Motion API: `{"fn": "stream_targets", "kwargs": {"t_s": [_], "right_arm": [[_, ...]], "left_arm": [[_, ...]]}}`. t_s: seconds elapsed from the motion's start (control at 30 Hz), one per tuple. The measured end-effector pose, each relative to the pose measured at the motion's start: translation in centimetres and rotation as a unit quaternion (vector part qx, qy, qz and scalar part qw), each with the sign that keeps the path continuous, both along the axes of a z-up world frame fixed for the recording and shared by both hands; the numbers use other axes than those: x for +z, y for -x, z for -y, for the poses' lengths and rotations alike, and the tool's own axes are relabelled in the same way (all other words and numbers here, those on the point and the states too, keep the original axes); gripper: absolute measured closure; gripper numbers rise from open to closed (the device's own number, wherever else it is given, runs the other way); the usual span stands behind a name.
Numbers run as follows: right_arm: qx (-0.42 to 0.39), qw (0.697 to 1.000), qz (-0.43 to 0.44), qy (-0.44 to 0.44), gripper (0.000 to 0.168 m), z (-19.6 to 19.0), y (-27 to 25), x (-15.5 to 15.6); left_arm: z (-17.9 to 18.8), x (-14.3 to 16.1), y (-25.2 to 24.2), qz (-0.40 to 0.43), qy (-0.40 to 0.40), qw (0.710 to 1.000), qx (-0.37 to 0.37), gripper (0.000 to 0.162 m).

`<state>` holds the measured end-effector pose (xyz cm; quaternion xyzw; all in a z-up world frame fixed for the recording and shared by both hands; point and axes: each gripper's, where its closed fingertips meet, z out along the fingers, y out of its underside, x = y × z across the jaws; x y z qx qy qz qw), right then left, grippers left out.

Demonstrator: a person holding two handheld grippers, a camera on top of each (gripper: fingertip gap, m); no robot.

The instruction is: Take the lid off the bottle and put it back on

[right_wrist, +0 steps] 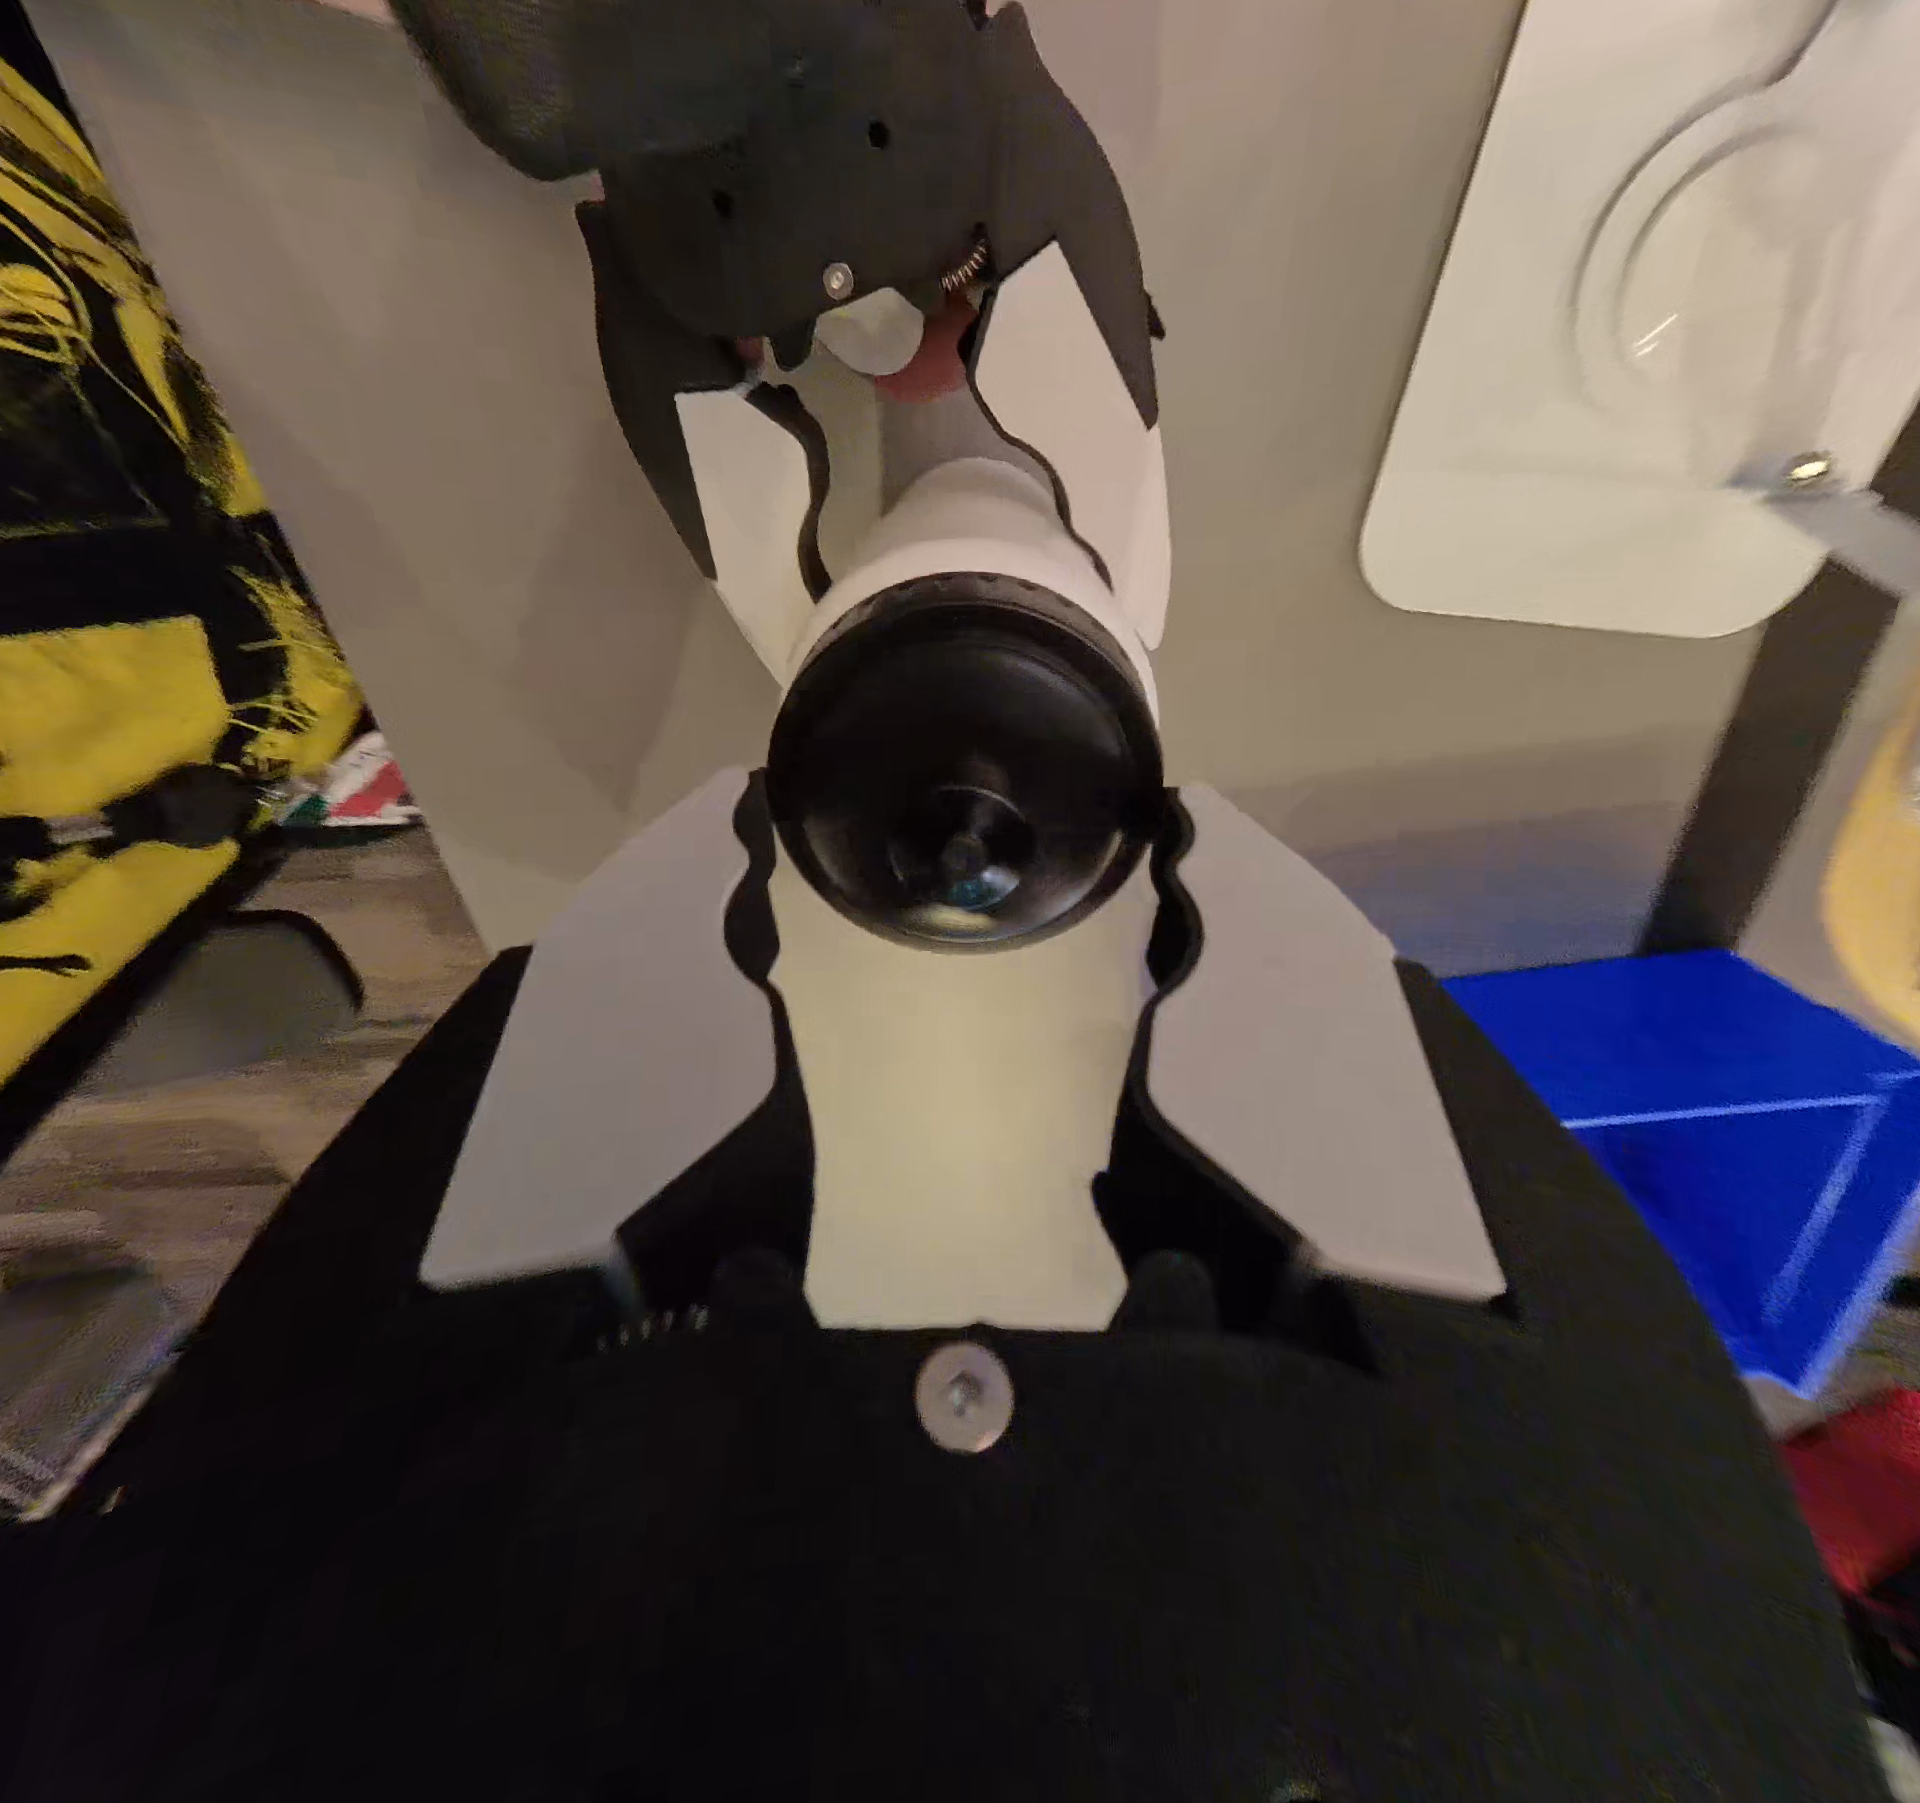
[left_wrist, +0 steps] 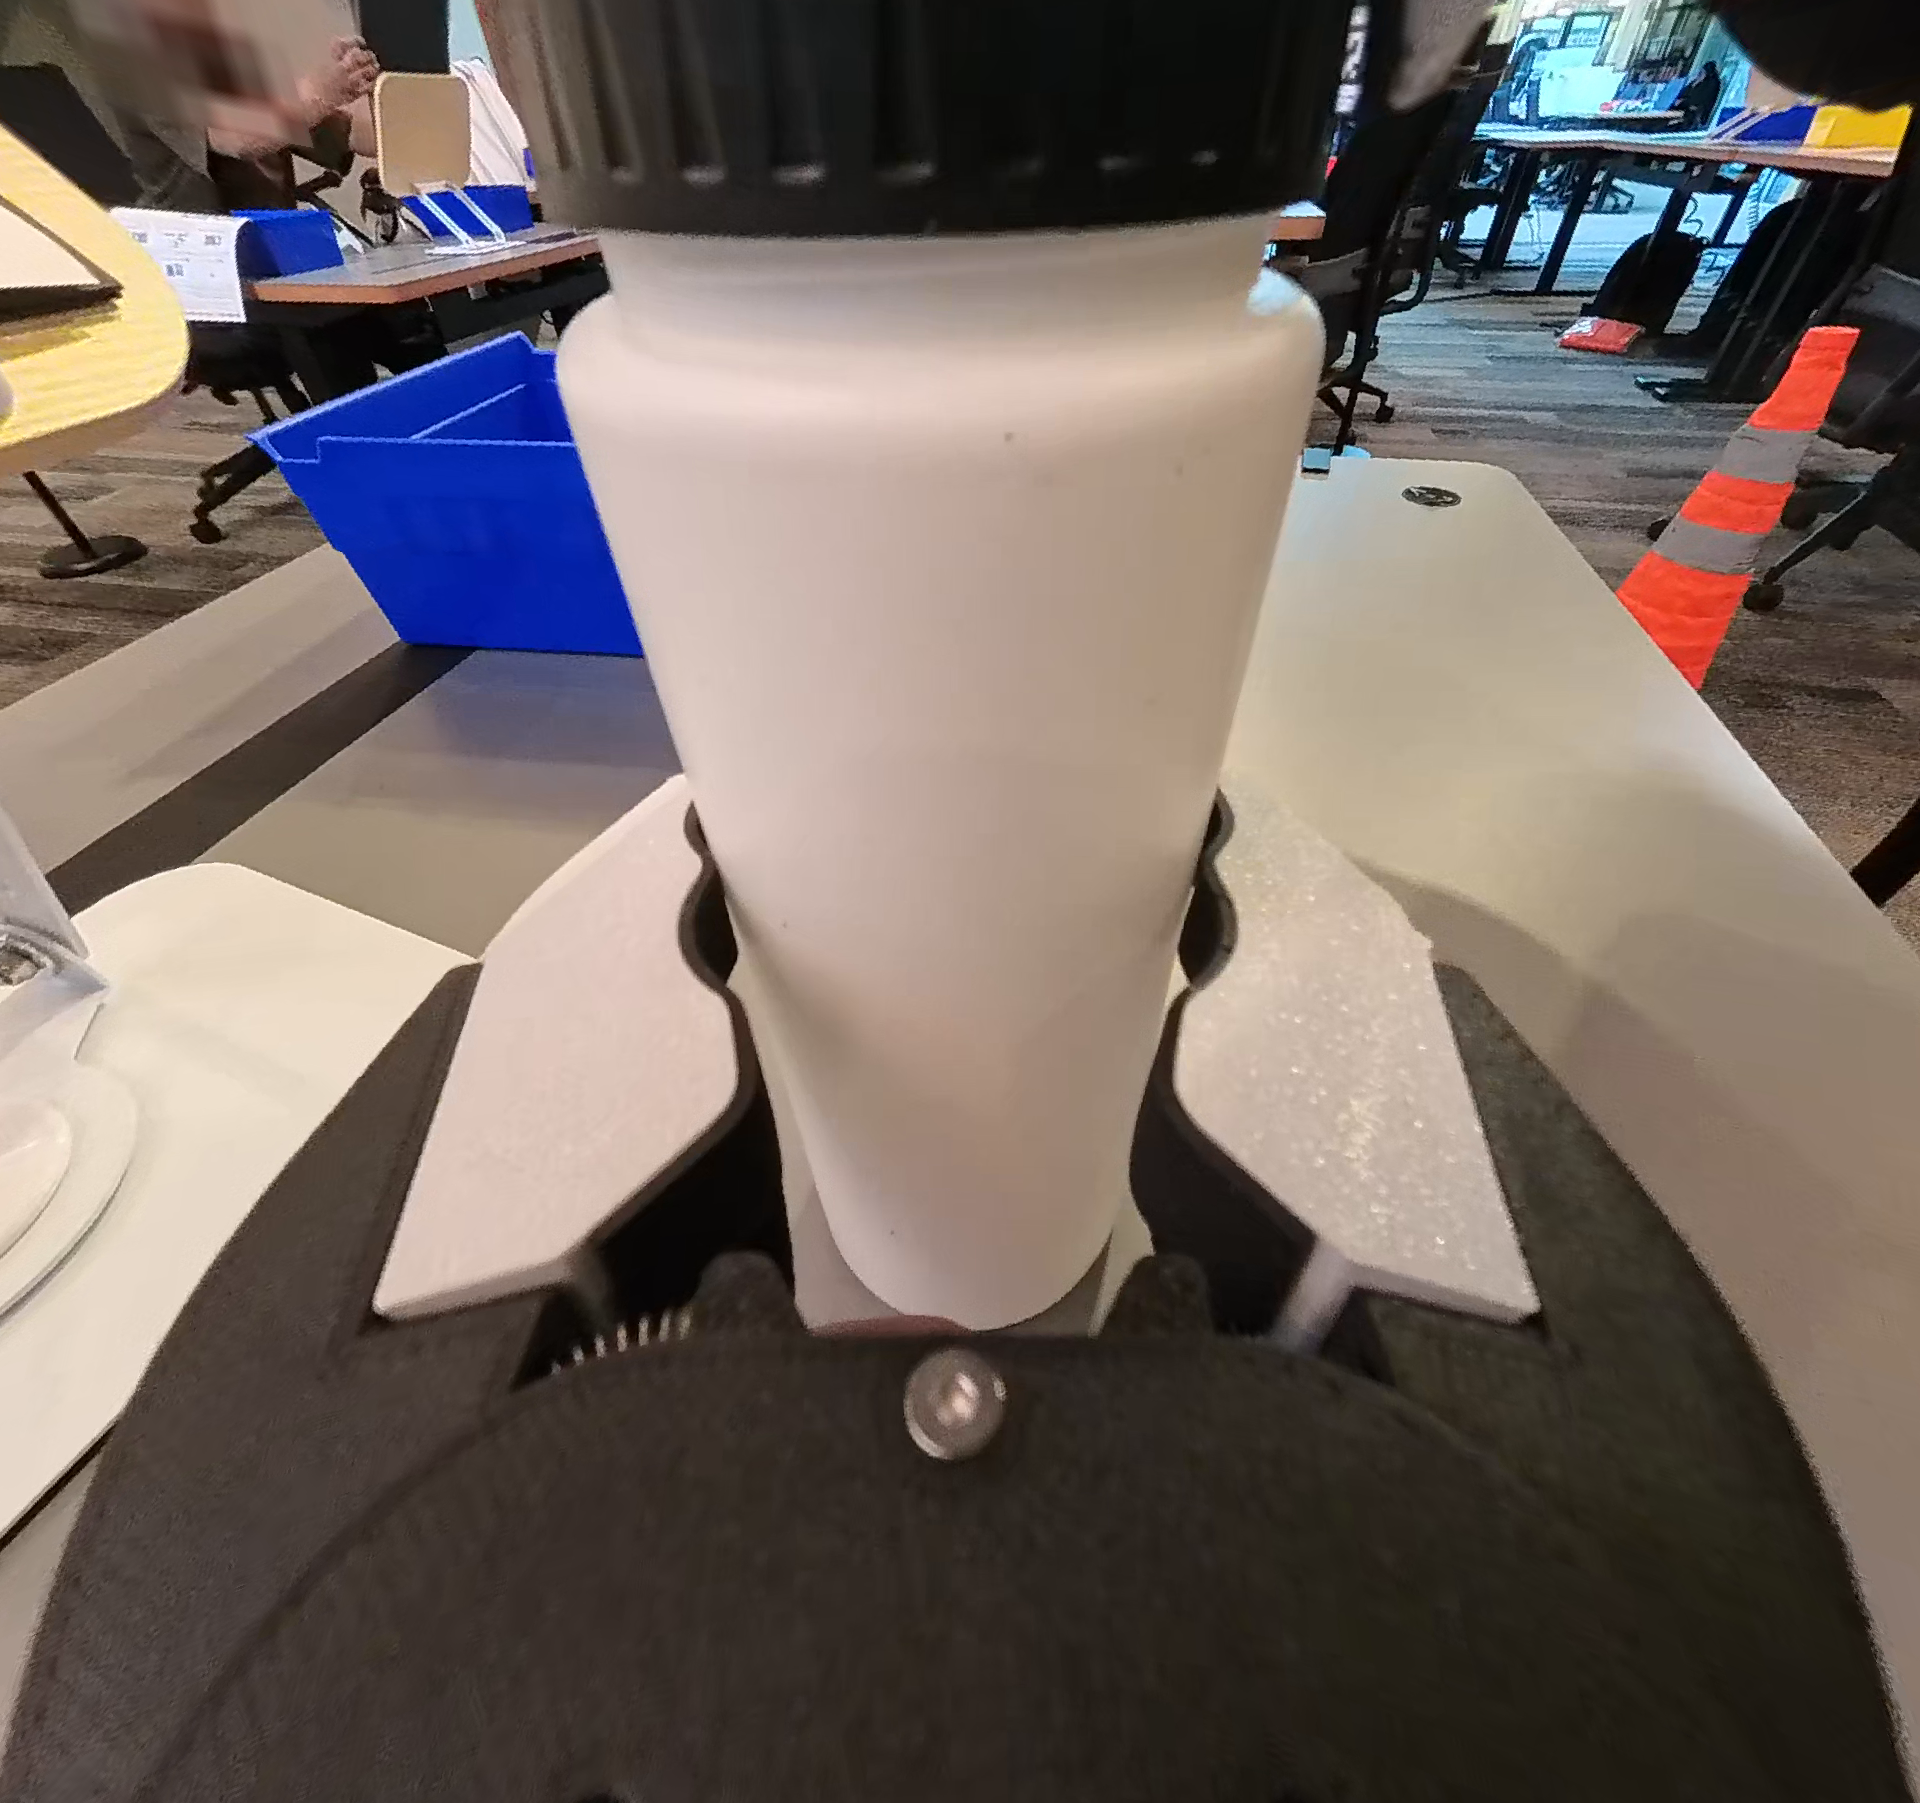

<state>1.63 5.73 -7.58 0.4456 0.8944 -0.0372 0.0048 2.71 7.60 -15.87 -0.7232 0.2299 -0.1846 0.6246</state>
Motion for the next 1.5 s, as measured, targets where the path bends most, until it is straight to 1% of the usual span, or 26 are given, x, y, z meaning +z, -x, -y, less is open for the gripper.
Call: {"fn": "stream_targets", "kwargs": {"t_s": [0.03, 0.1, 0.23, 0.33, 0.43, 0.47, 0.57, 0.67, 0.73, 0.8, 0.93, 1.03, 1.1, 1.17, 1.23, 1.3, 1.33, 1.4, 1.43, 1.5], "right_arm": [[-0.007, 1.000, 0.005, 0.007, 0.097, 0.0, -0.1, -0.2], [0.010, 1.000, 0.003, 0.003, 0.096, -0.1, -0.1, -0.3], [0.079, 0.996, 0.017, -0.035, 0.097, -0.3, -0.2, -0.2], [0.143, 0.986, 0.041, -0.070, 0.097, -0.4, -0.2, -0.1], [0.246, 0.958, 0.064, -0.131, 0.097, -0.8, -0.2, 0.0], [0.269, 0.948, 0.074, -0.152, 0.097, -0.8, -0.1, 0.1], [0.323, 0.915, 0.096, -0.222, 0.098, -1.0, 0.3, 0.3], [0.367, 0.877, 0.099, -0.294, 0.099, -1.1, 0.6, 0.6], [0.376, 0.867, 0.093, -0.315, 0.100, -1.1, 0.6, 0.7], [0.366, 0.875, 0.077, -0.306, 0.100, -1.0, 0.6, 0.7], [0.313, 0.915, 0.045, -0.252, 0.100, -0.9, 0.4, 0.4], [0.269, 0.937, 0.028, -0.221, 0.098, -0.9, 0.3, 0.1], [0.241, 0.949, 0.017, -0.201, 0.091, -1.0, 0.2, -0.1], [0.203, 0.964, 0.003, -0.171, 0.086, -0.8, 0.3, -0.1], [0.159, 0.978, -0.012, -0.134, 0.088, -0.6, 0.4, 0.2], [0.092, 0.992, -0.017, -0.082, 0.087, -0.1, 0.6, 0.2], [0.058, 0.997, -0.003, -0.050, 0.087, 0.3, 0.3, 0.0], [0.010, 1.000, 0.013, -0.019, 0.091, 0.3, 0.1, -0.4], [0.003, 1.000, 0.015, -0.012, 0.093, 0.2, 0.2, -0.6], [0.014, 1.000, 0.010, -0.005, 0.093, 0.3, 0.2, -0.6]], "left_arm": [[0.0, 0.0, 0.0, 0.000, 0.000, 1.000, 0.000, 0.077], [0.0, 0.0, 0.0, 0.000, 0.000, 1.000, 0.000, 0.077], [0.0, 0.0, 0.0, -0.002, 0.000, 1.000, 0.000, 0.077], [0.0, 0.0, 0.0, -0.001, 0.000, 1.000, 0.000, 0.077], [0.0, 0.0, 0.0, -0.002, 0.000, 1.000, -0.001, 0.077], [0.0, 0.0, 0.0, 0.000, 0.000, 1.000, -0.001, 0.077], [0.0, 0.0, 0.2, 0.004, 0.001, 1.000, 0.002, 0.077], [0.0, 0.0, 0.4, 0.004, 0.000, 1.000, 0.003, 0.077], [0.0, 0.0, 0.3, 0.003, 0.000, 1.000, 0.002, 0.077], [0.0, 0.0, 0.4, 0.004, 0.000, 1.000, 0.002, 0.077], [0.0, 0.0, 0.3, 0.002, 0.000, 1.000, 0.001, 0.077], [0.0, 0.0, 0.3, 0.001, -0.001, 1.000, 0.002, 0.077], [0.0, 0.0, 0.2, 0.002, -0.001, 1.000, 0.002, 0.077], [0.0, 0.0, 0.2, 0.001, -0.001, 1.000, 0.002, 0.077], [0.0, 0.0, 0.2, 0.002, -0.001, 1.000, 0.002, 0.077], [0.0, 0.0, 0.2, 0.002, -0.002, 1.000, 0.002, 0.077], [0.0, 0.0, 0.2, 0.002, -0.002, 1.000, 0.002, 0.077], [0.0, 0.0, 0.2, 0.001, -0.002, 1.000, 0.002, 0.077], [0.0, 0.0, 0.2, 0.002, -0.002, 1.000, 0.002, 0.077], [0.0, 0.0, 0.2, 0.002, -0.002, 1.000, 0.002, 0.077]]}}
